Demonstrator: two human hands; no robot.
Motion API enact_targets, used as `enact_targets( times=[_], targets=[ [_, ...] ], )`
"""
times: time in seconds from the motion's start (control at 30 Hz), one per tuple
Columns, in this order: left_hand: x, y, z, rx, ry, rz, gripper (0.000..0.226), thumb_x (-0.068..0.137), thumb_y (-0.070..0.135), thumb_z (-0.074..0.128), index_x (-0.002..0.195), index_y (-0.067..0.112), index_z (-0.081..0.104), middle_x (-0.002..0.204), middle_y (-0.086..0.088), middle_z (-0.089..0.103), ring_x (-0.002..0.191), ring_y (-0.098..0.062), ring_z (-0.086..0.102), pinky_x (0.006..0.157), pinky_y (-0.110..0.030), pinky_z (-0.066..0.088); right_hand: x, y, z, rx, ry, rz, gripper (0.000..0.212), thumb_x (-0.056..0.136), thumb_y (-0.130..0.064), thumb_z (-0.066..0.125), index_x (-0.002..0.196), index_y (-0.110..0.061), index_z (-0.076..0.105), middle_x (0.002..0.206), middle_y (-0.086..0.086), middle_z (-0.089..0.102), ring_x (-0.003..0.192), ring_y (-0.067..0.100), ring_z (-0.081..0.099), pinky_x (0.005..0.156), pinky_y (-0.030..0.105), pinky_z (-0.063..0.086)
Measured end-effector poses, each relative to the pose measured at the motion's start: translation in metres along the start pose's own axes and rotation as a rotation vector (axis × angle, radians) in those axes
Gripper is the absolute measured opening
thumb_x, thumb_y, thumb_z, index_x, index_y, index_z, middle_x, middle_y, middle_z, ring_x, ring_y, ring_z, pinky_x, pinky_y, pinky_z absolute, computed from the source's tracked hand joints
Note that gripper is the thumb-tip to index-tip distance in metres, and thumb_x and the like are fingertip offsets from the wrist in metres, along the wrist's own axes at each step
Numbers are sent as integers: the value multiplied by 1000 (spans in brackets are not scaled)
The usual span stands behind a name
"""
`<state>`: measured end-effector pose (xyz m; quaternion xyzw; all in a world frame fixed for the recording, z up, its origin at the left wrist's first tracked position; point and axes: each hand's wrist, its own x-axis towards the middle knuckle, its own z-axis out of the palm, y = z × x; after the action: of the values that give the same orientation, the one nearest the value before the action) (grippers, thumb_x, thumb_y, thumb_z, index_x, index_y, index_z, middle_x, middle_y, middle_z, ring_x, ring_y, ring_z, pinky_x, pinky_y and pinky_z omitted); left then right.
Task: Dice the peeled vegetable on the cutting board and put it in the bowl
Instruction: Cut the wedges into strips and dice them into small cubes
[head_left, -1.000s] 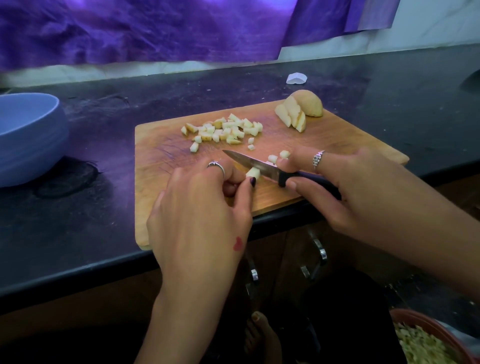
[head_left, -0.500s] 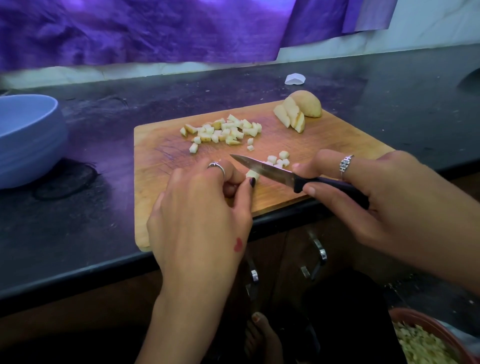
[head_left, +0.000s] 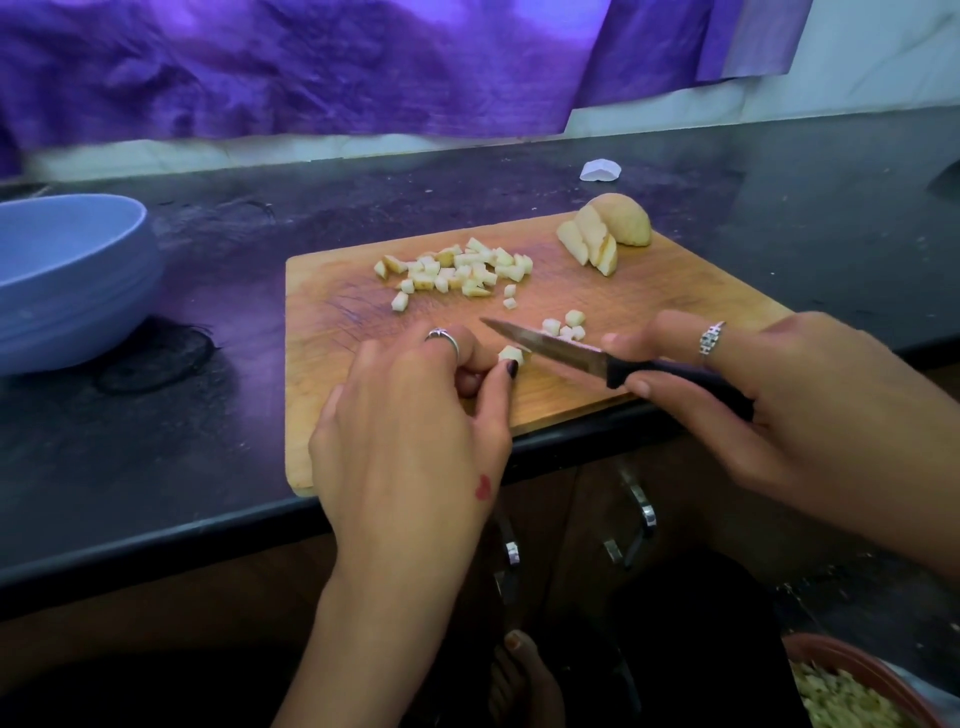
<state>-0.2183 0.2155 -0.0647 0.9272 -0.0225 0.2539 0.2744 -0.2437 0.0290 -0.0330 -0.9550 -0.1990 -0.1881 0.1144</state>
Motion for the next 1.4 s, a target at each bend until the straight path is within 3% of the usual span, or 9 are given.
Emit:
enact_targets(
  times=[0.1, 0.2, 0.33, 0.5, 0.7, 0.83, 1.03, 1.23, 1.4],
  targets=[
    [0, -1, 0, 5, -8, 13, 21, 87, 53, 54, 82, 34, 64, 72, 15, 49, 79, -6, 42, 52, -20, 22, 0, -2, 3, 55, 32, 0, 26, 91, -44, 43, 108, -37, 61, 46, -20, 32, 41, 2, 38, 38, 22, 29],
    [1, -1, 0, -5, -8, 20, 16, 86, 51, 56, 82, 37, 63, 68, 17, 46, 77, -4, 39, 53, -17, 20, 1, -4, 6, -11, 21, 2, 26, 91, -45, 41, 108, -38, 59, 50, -9, 50, 40, 7, 36, 37, 28, 37],
    [1, -1, 0, -13, -19, 13, 13, 86, 49, 57, 84, 38, 64, 67, 18, 44, 76, -5, 37, 54, -15, 20, 5, -3, 10, 12, -1, -19, 23, 92, -43, 41, 106, -35, 58, 55, -4, 59, 42, 11, 45, 39, 34, 42],
    [0, 0, -1, -1, -26, 11, 14, 87, 49, 56, 86, 37, 64, 71, 17, 44, 79, -5, 38, 54, -17, 21, 17, -9, 18, -45, 26, -72, 18, 90, -35, 49, 102, -30, 61, 48, -11, 43, 36, 11, 42, 31, 27, 34],
    [0, 0, 0, 4, -14, 18, 17, 88, 50, 54, 86, 36, 64, 71, 18, 45, 77, -5, 38, 54, -14, 20, 5, -5, 9, -80, 29, -75, 22, 90, -42, 42, 100, -33, 59, 50, -10, 52, 40, 15, 47, 34, 33, 42],
    [-1, -2, -1, 1, -10, 9, 20, 88, 52, 54, 86, 35, 66, 70, 17, 47, 78, -6, 40, 53, -15, 20, -3, -5, 3, -87, 77, -7, 23, 90, -41, 45, 103, -36, 64, 45, -16, 25, 40, 6, 27, 35, 28, 38],
    [-1, -2, -3, -10, -21, 12, 16, 89, 47, 55, 86, 36, 66, 66, 16, 44, 76, -9, 44, 51, -18, 20, -5, -11, 6, -87, 68, 16, 27, 92, -45, 37, 106, -40, 59, 46, -10, 45, 40, 13, 43, 37, 30, 41],
    [-1, -1, 0, -7, 4, 19, 13, 88, 45, 56, 85, 36, 65, 65, 16, 41, 76, -5, 36, 53, -15, 17, 2, -11, 7, -65, 18, -17, 24, 91, -41, 39, 101, -34, 59, 47, -4, 50, 39, 14, 43, 35, 33, 39],
    [-1, 0, -1, 7, 3, 24, 12, 89, 42, 56, 84, 36, 65, 66, 17, 40, 77, -5, 36, 53, -16, 17, 15, -13, 12, -1, -49, -33, 17, 92, -38, 41, 95, -30, 56, 48, -9, 42, 40, 8, 40, 36, 28, 30]
  ],
)
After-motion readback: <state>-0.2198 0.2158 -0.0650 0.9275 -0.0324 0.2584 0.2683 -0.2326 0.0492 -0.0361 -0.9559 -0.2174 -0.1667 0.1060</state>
